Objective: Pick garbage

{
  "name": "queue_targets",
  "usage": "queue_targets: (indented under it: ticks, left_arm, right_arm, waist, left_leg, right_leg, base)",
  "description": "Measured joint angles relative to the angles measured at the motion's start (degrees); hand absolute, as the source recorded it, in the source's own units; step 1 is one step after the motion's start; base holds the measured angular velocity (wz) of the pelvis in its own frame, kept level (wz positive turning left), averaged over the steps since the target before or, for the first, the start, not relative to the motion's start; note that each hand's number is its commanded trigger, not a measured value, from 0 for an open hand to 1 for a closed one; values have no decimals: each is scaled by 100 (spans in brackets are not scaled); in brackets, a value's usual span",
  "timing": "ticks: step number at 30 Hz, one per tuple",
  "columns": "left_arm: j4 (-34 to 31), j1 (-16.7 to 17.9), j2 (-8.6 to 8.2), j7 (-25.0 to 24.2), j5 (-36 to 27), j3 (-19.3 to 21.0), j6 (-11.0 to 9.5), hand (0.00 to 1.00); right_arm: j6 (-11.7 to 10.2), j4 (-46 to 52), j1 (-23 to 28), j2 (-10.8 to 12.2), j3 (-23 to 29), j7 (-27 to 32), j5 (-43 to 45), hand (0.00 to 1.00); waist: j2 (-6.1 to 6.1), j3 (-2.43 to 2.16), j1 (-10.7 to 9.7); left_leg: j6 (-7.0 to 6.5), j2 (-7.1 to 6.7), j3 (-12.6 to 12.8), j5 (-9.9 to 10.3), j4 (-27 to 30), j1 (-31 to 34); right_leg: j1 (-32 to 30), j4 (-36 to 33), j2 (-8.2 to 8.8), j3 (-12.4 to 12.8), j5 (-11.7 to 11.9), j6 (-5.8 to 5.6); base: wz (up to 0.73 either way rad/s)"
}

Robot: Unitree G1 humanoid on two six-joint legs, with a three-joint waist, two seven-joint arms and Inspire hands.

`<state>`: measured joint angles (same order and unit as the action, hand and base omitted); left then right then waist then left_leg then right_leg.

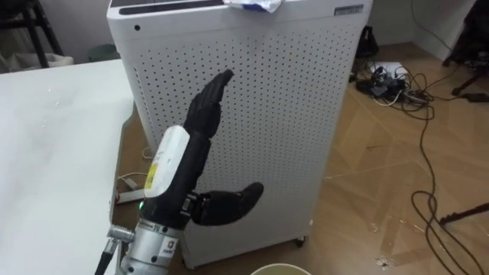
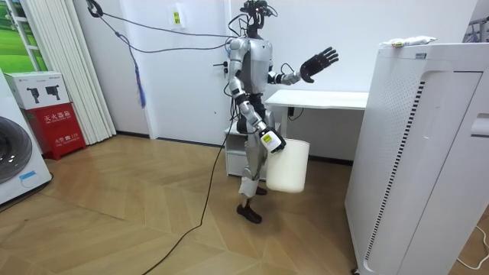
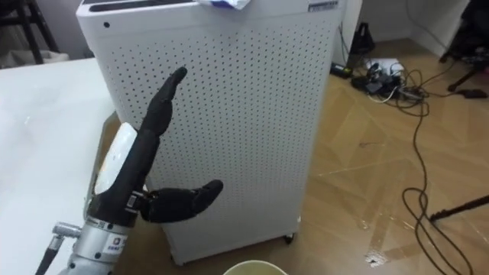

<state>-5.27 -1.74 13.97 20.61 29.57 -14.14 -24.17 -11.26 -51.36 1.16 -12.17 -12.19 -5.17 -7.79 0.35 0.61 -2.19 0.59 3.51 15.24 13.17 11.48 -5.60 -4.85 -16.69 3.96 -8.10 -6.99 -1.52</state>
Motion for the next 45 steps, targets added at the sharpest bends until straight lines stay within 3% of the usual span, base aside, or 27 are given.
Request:
queue_targets:
  ticks: [4, 6, 8, 9, 10, 11, 12, 13, 14, 16, 18, 19, 20, 21, 23, 24, 26, 30, 34, 36, 38, 39, 40, 41, 43, 44, 45]
  left_arm:
    - [-133, -7, 35, 364, 151, 252, -54, 0]
    - [-129, -10, 70, 482, 262, 389, -52, 0]
    - [-105, -9, 127, 647, 278, 504, -52, 0]
    - [-106, -10, 109, 750, 276, 536, -54, 0]
    - [-105, -10, 108, 816, 273, 536, -60, 0]
    - [-87, -10, 119, 940, 285, 536, -85, 0]
    - [-57, -7, 115, 1060, 381, 550, -89, 0]
    - [-54, -8, 115, 1089, 410, 550, -90, 0]
    - [-53, -19, 114, 1150, 491, 549, -116, 0]
    - [-54, -18, 115, 1249, 506, 545, -190, 0]
    - [-63, -39, 116, 1368, 641, 546, -222, 0]
    - [-65, -46, 114, 1400, 687, 556, -245, 0]
    - [-65, -48, 109, 1450, 827, 607, -294, 0]
    - [-69, -47, 105, 1522, 982, 674, -348, 0]
    - [-120, -50, 121, 1654, 1104, 734, -385, 0]
    - [-148, -49, 121, 1684, 1117, 734, -385, 0]
    - [-253, -54, 126, 1746, 1130, 733, -381, 0]
    - [-635, -80, 176, 1741, 1641, 731, -327, 0]
    - [-777, -253, 282, 1758, 2047, 770, -315, 0]
    - [-838, -400, 327, 1764, 2222, 771, -333, 0]
    - [-841, -515, 332, 1797, 2305, 771, -331, 0]
    - [-849, -559, 342, 1859, 2378, 771, -328, 0]
    - [-857, -572, 358, 1888, 2408, 771, -325, 0]
    - [-876, -576, 388, 1928, 2408, 771, -305, 0]
    - [-942, -600, 494, 1935, 2404, 771, -240, 0]
    - [-942, -619, 581, 1936, 2402, 771, -238, 0]
    - [-944, -624, 664, 1937, 2402, 771, -240, 0]
  right_arm:
    - [7, 12, 27, 23, -1, -11, 5, 100]
    - [9, 12, 39, 21, -14, -90, 10, 100]
    - [11, 18, 61, 19, -24, -130, 13, 100]
    - [10, 32, 78, -15, -25, -124, -3, 100]
    - [10, 46, 95, -37, -27, -118, -4, 100]
    - [10, 66, 146, -57, -52, -103, -4, 100]
    - [14, 65, 191, -75, -64, -107, 4, 100]
    - [13, 59, 212, -97, -64, -105, 4, 100]
    - [14, 3, 225, -123, -59, -79, -11, 100]
    - [26, -49, 236, -153, -55, 23, -106, 100]
    - [28, -158, 252, -156, -64, 112, -128, 100]
    - [29, -180, 253, -158, -64, 135, -131, 100]
    - [39, -214, 257, -169, -61, 201, -124, 100]
    - [45, -234, 277, -182, -57, 250, -104, 100]
    - [52, -232, 285, -221, -48, 267, -106, 100]
    - [54, -233, 286, -226, -42, 267, -104, 100]
    - [60, -156, 279, -223, -31, 260, -102, 100]
    - [85, -68, 279, -121, -33, 251, -62, 100]
    - [131, 23, 278, -138, -24, 255, -74, 100]
    - [137, 28, 278, -143, -29, 252, -72, 100]
    - [138, 30, 284, -156, -31, 250, -74, 100]
    - [138, 43, 282, -169, -30, 248, -73, 100]
    - [138, 42, 281, -168, -31, 246, -75, 100]
    - [138, 52, 277, -167, -30, 240, -75, 100]
    - [138, 77, 278, -164, -40, 167, -55, 100]
    - [139, 76, 295, -164, -55, 96, 10, 100]
    - [140, 75, 297, -162, -64, 64, 105, 100]
  waist:
    - [-2, 2, 25]
    - [-29, 20, 75]
    - [-58, 33, 117]
    - [-3, 42, 129]
    - [39, 44, 128]
    - [66, 46, 121]
    - [3, 86, 142]
    - [19, 79, 134]
    - [28, 72, 110]
    - [9, 84, 123]
    - [-10, 93, 152]
    - [-11, 93, 168]
    - [-13, 92, 244]
    - [-38, 71, 342]
    - [-64, -15, 369]
    - [-96, -11, 396]
    - [-195, -3, 426]
    - [-182, -5, 470]
    - [-55, -33, 458]
    - [16, -4, 422]
    - [91, 5, 421]
    - [158, 25, 441]
    - [239, 3, 446]
    - [336, 25, 474]
    - [386, 34, 547]
    - [371, 40, 536]
    - [322, 47, 514]
  left_leg:
    - [109, 149, 24, 82, 192, 3]
    - [188, 301, 34, 248, 697, 83]
    - [252, 506, 8, 371, 1855, 379]
    - [250, 662, -53, 363, 2542, 613]
    - [249, 746, -131, 338, 2876, 735]
    - [264, 840, -335, 146, 3504, 982]
    - [255, 853, -526, -110, 3947, 1253]
    - [231, 841, -616, -87, 4037, 1383]
    - [137, 748, -669, 45, 3968, 1607]
    - [119, 488, -787, 84, 3673, 1991]
    - [201, 209, -924, -15, 2414, 2239]
    - [242, 154, -973, -98, 2040, 2253]
    - [173, 77, -1063, -427, 1418, 2262]
    - [166, 18, -1086, -746, 1165, 2191]
    - [-38, -147, -1061, -907, 1086, 2054]
    - [-102, -194, -1031, -908, 1113, 2026]
    - [-219, -284, -927, -696, 1312, 2039]
    - [-303, -341, -925, -197, 1752, 2046]
    - [-435, -492, -906, 91, 1956, 1952]
    - [-561, -650, -894, 246, 1963, 1787]
    - [-651, -748, -897, 331, 1921, 1640]
    - [-690, -750, -918, 370, 1886, 1575]
    - [-699, -750, -940, 375, 1837, 1534]
    - [-709, -735, -1000, 375, 1738, 1467]
    - [-719, -723, -1071, 360, 1616, 1429]
    - [-719, -729, -1110, 360, 1575, 1388]
    - [-711, -769, -1167, 364, 1566, 1366]
  right_leg:
    - [-20, -66, -87, -126, -68, 106]
    - [-24, -301, -112, -257, -233, 201]
    - [-14, -630, -115, -336, -525, 330]
    - [-1, -762, -168, -285, -635, 393]
    - [2, -832, -216, -259, -691, 426]
    - [17, -983, -298, -156, -803, 487]
    - [83, -1090, -325, -63, -888, 544]
    - [90, -1116, -338, -52, -921, 564]
    - [92, -1147, -345, 17, -983, 582]
    - [120, -1125, -303, 79, -1009, 600]
    - [256, -990, -300, 161, -1069, 558]
    - [272, -1003, -298, 196, -1109, 536]
    - [281, -1036, -292, 308, -1188, 490]
    - [334, -1034, -259, 436, -1250, 418]
    - [388, -1002, -136, 462, -1336, 281]
    - [412, -992, -92, 462, -1365, 233]
    - [498, -875, 29, 458, -1420, 135]
    - [736, -803, 191, 247, -1474, 37]
    - [773, -1281, 387, 188, -1536, -76]
    - [619, -2000, 580, 174, -1499, -143]
    - [496, -2448, 687, 154, -1337, -295]
    - [440, -2592, 690, 155, -1159, -314]
    - [392, -2666, 695, 146, -1080, -340]
    - [278, -2655, 691, 142, -1153, -364]
    - [-67, -2332, 619, 172, -1409, -326]
    - [-219, -1890, 580, 204, -1403, -300]
    - [-293, -1354, 578, 231, -1135, -289]
  base:
    - [-12]
    - [-33]
    - [-41]
    - [-43]
    - [-39]
    - [-36]
    - [-29]
    - [-17]
    - [-15]
    - [-27]
    - [-23]
    - [-29]
    - [-49]
    - [-48]
    - [-27]
    - [-18]
    - [-14]
    - [-2]
    - [13]
    - [21]
    - [14]
    - [0]
    - [-8]
    - [-21]
    - [-15]
    - [19]
    - [34]
